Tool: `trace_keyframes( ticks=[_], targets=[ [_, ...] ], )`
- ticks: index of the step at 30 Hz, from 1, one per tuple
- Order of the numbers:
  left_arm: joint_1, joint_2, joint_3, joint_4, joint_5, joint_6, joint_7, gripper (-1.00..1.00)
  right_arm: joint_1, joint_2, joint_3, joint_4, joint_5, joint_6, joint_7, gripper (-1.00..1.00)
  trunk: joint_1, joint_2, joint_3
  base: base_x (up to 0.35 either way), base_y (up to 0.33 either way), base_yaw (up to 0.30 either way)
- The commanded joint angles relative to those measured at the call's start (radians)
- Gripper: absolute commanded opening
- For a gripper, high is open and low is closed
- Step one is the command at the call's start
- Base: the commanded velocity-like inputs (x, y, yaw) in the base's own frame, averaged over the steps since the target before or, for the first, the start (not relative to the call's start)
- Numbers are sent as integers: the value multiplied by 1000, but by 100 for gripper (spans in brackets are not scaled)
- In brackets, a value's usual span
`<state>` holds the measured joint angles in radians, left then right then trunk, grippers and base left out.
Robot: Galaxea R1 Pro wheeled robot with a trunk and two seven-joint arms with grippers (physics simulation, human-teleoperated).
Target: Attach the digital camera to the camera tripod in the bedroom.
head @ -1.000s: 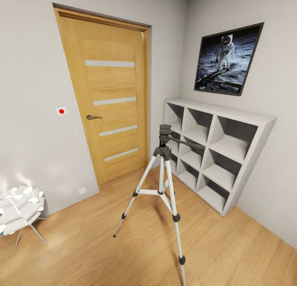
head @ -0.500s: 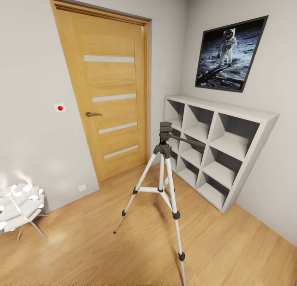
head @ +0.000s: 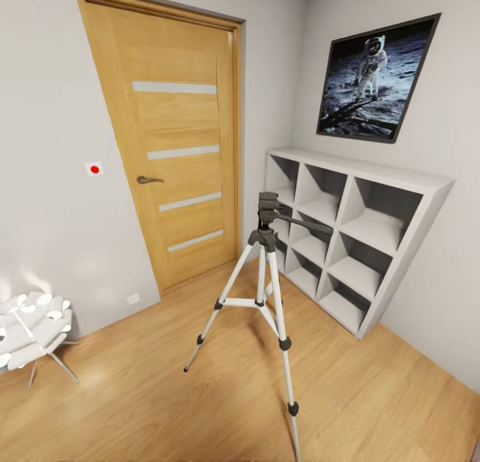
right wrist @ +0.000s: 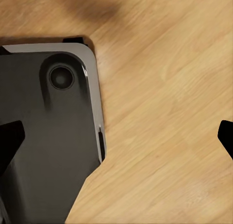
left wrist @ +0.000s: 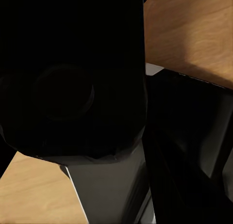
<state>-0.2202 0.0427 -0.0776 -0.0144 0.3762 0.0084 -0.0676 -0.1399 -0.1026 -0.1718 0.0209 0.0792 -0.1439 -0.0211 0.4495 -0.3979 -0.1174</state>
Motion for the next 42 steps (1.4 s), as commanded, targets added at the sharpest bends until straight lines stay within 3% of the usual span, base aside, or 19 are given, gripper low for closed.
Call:
trace_keyframes(
  ticks=[1, 42],
  targets=[
    [-1, 0, -8, 0, 7, 1, -1, -100, -1, 0, -8, 2, 9, -5, -2, 100, 0, -2, -4, 0, 0, 0],
    [-1, 0, -8, 0, 7, 1, -1, -100, -1, 0, -8, 2, 8, -5, -5, 100, 0, -2, -69, 0, 0, 0]
  ],
)
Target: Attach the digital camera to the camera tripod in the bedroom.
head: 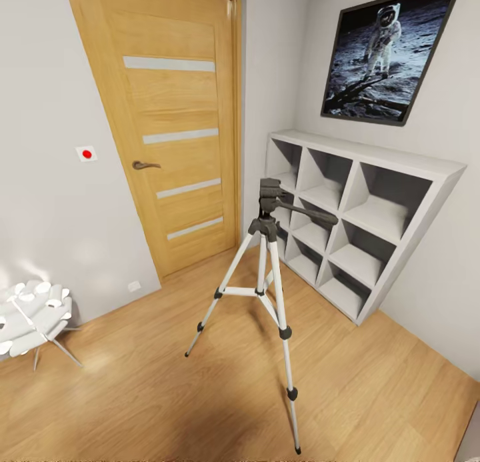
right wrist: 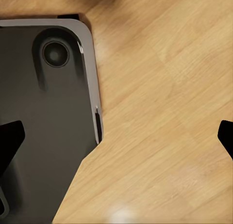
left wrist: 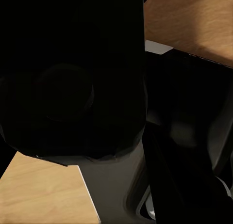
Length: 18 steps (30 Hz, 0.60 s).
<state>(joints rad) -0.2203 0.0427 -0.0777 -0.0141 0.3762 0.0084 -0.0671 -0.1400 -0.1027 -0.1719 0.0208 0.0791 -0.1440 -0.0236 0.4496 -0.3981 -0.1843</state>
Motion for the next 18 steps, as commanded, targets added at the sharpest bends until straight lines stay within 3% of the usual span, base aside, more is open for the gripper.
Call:
trace_keyframes(
  ticks=[1, 18],
  targets=[
    [-1, 0, -8, 0, 7, 1, -2, -100, -1, 0, -8, 3, 8, -5, -2, 100, 0, -2, -3, 0, 0, 0],
    [-1, 0, -8, 0, 7, 1, -1, -100, -1, 0, -8, 2, 9, -5, -2, 100, 0, -2, -31, 0, 0, 0]
  ],
)
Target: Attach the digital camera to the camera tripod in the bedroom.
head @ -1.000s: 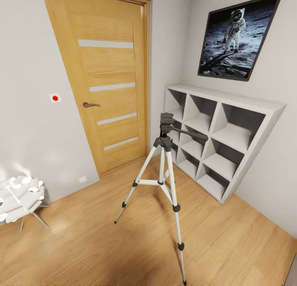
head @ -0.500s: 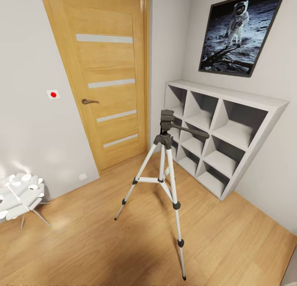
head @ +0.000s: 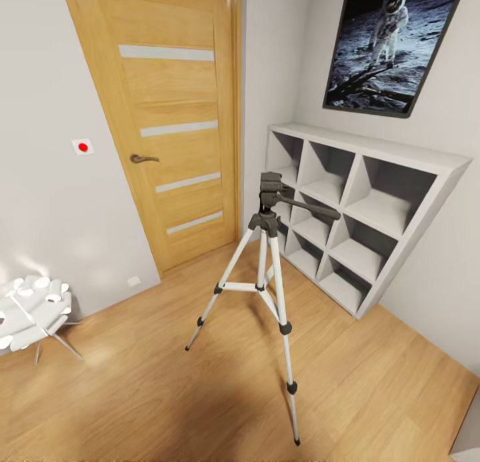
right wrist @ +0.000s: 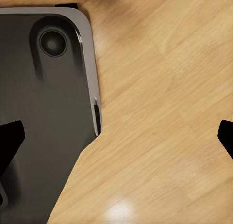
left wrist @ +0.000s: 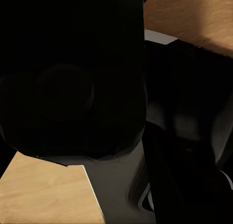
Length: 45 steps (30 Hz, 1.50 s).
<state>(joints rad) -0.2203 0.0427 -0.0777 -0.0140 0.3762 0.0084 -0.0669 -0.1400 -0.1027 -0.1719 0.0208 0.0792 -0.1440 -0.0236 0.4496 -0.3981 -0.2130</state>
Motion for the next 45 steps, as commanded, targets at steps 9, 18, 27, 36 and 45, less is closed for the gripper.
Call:
trace_keyframes(
  ticks=[9, 18, 27, 36, 45],
  targets=[
    [-1, 0, -8, 0, 8, 1, -2, -100, -1, 0, -8, 2, 8, -5, -2, 100, 0, -2, -16, 0, 0, 0],
    [-1, 0, -8, 0, 7, 1, -2, -100, -1, 0, -8, 2, 8, -5, -2, 100, 0, -2, -30, 0, 0, 0],
    [-1, 0, -8, 0, 7, 1, -1, -100, -1, 0, -9, 3, 7, -6, -6, 100, 0, -2, -39, 0, 0, 0],
    [-1, 0, -8, 0, 7, 1, -1, -100, -1, 0, -9, 3, 8, -11, -1, 100, 0, -2, -40, 0, 0, 0],
    [-1, 0, -8, 0, 7, 1, -2, -100, -1, 0, -9, 3, 9, -12, 5, 100, 0, -2, -40, 0, 0, -147]
  ],
)
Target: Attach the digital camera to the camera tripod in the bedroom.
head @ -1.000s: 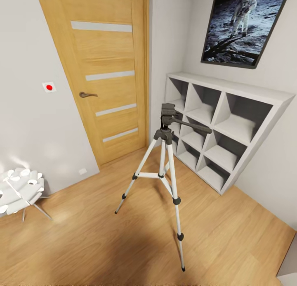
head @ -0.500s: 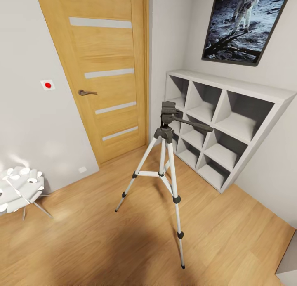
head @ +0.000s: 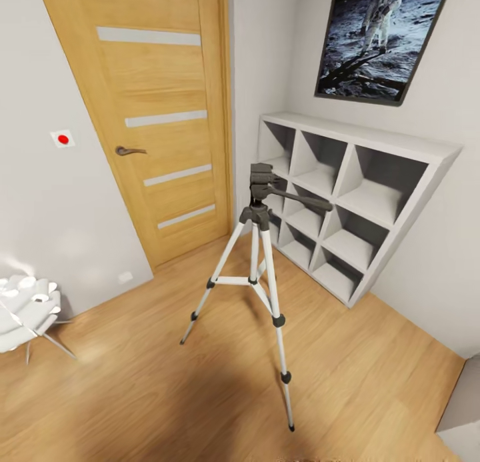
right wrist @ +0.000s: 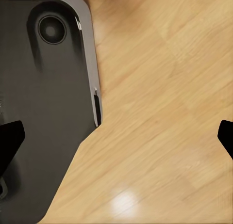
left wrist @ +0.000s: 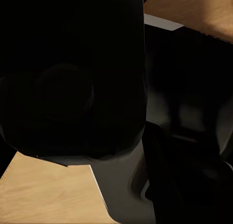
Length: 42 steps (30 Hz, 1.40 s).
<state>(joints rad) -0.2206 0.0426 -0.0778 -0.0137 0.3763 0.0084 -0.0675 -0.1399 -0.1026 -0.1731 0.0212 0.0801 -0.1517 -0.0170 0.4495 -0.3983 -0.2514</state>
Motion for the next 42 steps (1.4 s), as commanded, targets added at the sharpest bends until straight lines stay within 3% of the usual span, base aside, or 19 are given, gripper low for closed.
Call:
trace_keyframes(
  ticks=[1, 31, 42],
  targets=[
    [0, 0, -8, 0, 7, 1, -1, -100, -1, 0, -8, 2, 8, -5, -2, 100, 0, -2, -2, 0, 0, -228],
    [0, 0, -8, 0, 7, 1, -1, -100, -1, -12, -2, 2, 6, 5, -5, 100, 0, -2, -2, 0, 0, -23],
    [0, 0, -8, 0, 8, 1, -1, -100, -1, -4, -6, 2, 11, 2, -4, 100, 0, -2, -2, 0, 0, 0]
  ],
)
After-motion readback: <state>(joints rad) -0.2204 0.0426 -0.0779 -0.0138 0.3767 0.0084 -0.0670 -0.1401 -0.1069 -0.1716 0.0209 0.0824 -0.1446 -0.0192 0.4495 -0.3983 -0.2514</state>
